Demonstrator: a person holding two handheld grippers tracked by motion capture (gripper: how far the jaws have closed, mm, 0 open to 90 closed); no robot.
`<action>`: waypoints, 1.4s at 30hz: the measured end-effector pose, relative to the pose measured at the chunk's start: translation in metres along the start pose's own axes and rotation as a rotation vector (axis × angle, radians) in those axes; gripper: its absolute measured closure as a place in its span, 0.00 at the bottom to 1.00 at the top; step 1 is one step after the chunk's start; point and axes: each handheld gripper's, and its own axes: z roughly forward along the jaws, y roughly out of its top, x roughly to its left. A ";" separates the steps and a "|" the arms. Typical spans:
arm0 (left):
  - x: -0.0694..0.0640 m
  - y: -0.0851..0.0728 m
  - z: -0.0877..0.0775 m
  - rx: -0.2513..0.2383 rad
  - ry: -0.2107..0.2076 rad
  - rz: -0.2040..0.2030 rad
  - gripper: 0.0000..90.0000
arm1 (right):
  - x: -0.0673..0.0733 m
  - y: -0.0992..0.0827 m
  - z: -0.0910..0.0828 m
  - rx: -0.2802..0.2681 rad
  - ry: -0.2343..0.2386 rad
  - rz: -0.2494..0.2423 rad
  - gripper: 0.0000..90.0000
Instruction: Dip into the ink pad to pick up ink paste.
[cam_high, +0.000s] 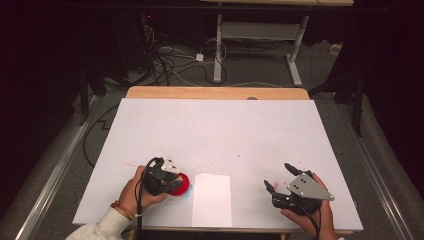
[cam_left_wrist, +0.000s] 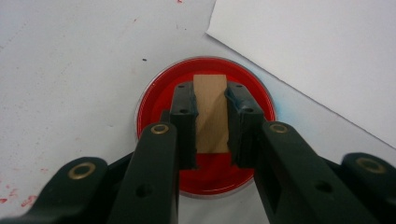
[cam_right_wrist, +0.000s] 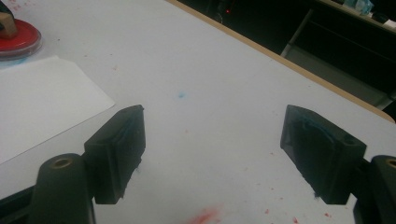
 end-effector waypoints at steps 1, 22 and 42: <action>-0.001 0.000 0.001 0.000 0.004 0.000 0.82 | 0.000 0.000 0.000 0.002 -0.001 -0.001 0.25; -0.003 -0.005 0.003 -0.026 0.021 -0.012 0.82 | 0.000 0.001 0.002 0.003 0.006 -0.003 0.25; -0.001 -0.007 0.003 -0.037 0.004 -0.018 0.82 | -0.001 0.002 0.007 0.009 0.008 -0.003 0.25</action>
